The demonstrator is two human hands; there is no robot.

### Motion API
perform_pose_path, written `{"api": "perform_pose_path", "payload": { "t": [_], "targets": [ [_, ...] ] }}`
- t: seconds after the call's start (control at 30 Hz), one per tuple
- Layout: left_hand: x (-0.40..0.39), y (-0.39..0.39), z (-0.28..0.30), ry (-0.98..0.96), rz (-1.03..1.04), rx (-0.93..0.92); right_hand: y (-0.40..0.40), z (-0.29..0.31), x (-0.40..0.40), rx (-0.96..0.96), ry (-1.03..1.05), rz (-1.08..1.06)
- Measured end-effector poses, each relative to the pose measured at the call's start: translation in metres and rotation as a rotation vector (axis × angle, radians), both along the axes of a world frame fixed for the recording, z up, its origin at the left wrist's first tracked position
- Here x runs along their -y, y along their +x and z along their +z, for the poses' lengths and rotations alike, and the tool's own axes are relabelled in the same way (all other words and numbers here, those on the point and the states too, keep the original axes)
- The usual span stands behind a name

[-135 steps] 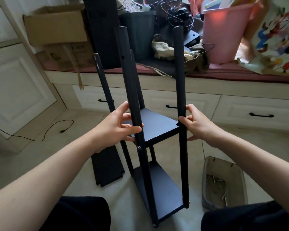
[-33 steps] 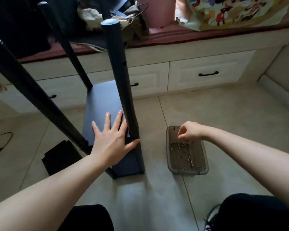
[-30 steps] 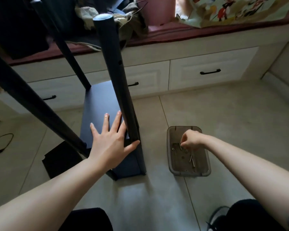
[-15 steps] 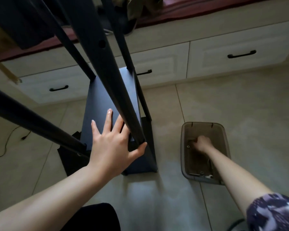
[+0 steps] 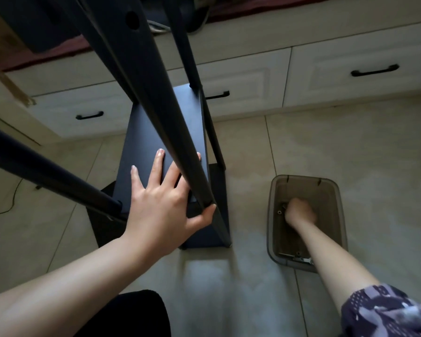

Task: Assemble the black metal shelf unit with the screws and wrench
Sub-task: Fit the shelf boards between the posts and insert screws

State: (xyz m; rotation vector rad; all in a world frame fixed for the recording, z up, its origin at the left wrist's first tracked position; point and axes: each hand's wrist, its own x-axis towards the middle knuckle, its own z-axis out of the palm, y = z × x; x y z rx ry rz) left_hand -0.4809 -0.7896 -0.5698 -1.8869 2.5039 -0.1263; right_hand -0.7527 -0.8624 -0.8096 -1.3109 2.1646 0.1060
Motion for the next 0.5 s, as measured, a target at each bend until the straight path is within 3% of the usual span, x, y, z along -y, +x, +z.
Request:
{"api": "perform_pose_path", "payload": {
  "t": [0.3, 0.43, 0.5],
  "targets": [
    [0.003, -0.003, 0.002, 0.044, 0.038, 0.047, 0.005, 0.046, -0.002, 0.292, -0.113, -0.340],
    [0.008, -0.006, 0.001, 0.069, 0.019, 0.043, 0.016, 0.104, -0.012, 0.750, -0.108, -0.580],
    [0.009, -0.007, 0.002, 0.089, 0.014, 0.048, 0.026, 0.139, -0.023, 0.910, -0.093, -0.560]
  ]
}}
